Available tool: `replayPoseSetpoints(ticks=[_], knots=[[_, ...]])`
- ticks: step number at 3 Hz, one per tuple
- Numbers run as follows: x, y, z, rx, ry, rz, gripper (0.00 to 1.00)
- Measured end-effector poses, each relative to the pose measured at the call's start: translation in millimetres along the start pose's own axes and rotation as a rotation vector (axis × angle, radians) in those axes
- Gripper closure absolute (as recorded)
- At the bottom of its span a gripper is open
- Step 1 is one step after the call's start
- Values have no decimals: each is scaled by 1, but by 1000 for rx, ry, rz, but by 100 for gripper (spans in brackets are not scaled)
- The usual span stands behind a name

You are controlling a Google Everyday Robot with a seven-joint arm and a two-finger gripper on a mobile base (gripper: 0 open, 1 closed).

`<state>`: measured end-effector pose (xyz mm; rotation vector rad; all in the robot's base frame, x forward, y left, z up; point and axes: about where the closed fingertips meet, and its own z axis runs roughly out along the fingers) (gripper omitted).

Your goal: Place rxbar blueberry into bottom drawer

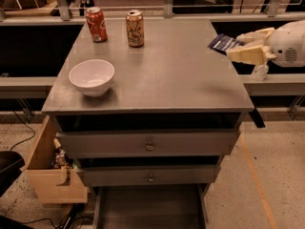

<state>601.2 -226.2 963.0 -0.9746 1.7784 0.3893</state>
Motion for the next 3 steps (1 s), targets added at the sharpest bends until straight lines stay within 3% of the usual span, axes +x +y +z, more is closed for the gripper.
replayPoseSetpoints(ticks=[1, 3], knots=[[15, 37, -15, -53, -30, -39, 100], [81, 115, -72, -156, -38, -128, 100]])
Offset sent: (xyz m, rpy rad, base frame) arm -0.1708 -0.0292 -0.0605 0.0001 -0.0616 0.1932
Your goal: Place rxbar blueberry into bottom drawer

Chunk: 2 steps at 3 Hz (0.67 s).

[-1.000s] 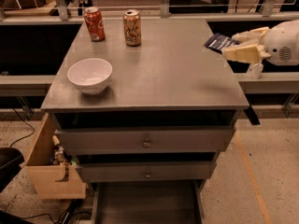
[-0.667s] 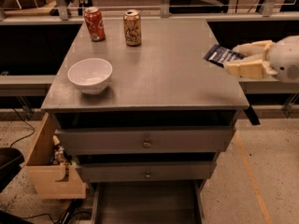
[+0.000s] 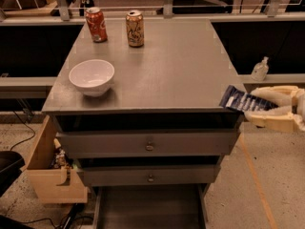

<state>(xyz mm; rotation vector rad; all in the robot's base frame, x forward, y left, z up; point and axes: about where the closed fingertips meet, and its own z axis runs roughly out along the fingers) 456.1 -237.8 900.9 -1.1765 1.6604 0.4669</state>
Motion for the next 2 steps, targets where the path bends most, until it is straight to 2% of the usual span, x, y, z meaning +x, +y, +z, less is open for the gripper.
replayPoseSetpoints(ticks=[1, 2], knots=[[36, 33, 1, -65, 59, -23, 100], [97, 52, 21, -141, 132, 22, 100]])
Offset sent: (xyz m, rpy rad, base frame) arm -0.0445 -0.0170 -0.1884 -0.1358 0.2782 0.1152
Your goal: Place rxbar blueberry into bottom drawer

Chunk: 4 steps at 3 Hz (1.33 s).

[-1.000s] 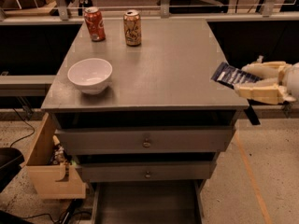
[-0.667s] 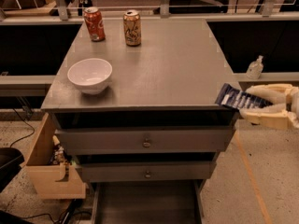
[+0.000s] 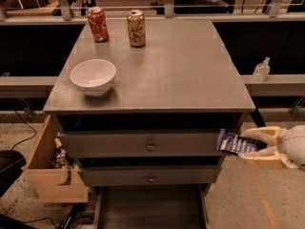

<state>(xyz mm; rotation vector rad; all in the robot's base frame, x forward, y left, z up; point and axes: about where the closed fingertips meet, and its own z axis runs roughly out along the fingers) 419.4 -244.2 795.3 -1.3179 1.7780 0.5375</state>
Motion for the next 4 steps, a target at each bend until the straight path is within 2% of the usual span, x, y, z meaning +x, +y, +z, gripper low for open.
replayPoseSetpoints(ticks=[1, 2, 3, 4], knots=[[46, 5, 29, -71, 27, 41, 100], [46, 5, 29, -71, 27, 41, 100], [67, 16, 54, -66, 11, 67, 100], [124, 40, 113, -86, -18, 120, 100]])
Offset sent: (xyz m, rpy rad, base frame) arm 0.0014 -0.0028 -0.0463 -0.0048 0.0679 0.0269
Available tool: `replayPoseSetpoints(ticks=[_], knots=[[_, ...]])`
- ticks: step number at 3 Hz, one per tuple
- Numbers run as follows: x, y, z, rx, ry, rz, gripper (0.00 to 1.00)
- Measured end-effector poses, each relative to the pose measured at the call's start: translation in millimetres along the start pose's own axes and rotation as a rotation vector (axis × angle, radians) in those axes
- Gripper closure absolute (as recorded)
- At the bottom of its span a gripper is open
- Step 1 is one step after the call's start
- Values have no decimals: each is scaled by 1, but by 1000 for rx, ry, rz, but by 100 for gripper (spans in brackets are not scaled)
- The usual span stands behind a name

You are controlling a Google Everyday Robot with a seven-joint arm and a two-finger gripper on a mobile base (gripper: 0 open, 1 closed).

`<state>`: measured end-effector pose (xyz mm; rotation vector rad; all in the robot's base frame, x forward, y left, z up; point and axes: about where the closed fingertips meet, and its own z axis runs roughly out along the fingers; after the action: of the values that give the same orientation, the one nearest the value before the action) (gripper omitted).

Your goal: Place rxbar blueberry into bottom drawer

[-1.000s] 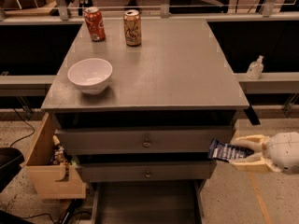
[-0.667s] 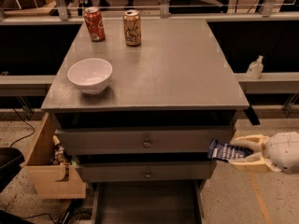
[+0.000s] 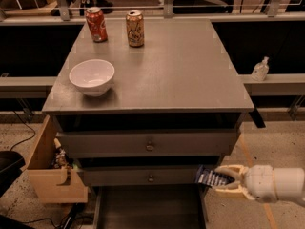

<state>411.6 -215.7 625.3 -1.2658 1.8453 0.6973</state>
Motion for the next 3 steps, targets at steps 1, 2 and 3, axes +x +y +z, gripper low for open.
replayPoseSetpoints(ticks=[1, 2, 3], knots=[[50, 10, 53, -46, -19, -2, 100], [91, 23, 92, -88, -19, -46, 100], [121, 29, 113, -80, 17, -53, 100]])
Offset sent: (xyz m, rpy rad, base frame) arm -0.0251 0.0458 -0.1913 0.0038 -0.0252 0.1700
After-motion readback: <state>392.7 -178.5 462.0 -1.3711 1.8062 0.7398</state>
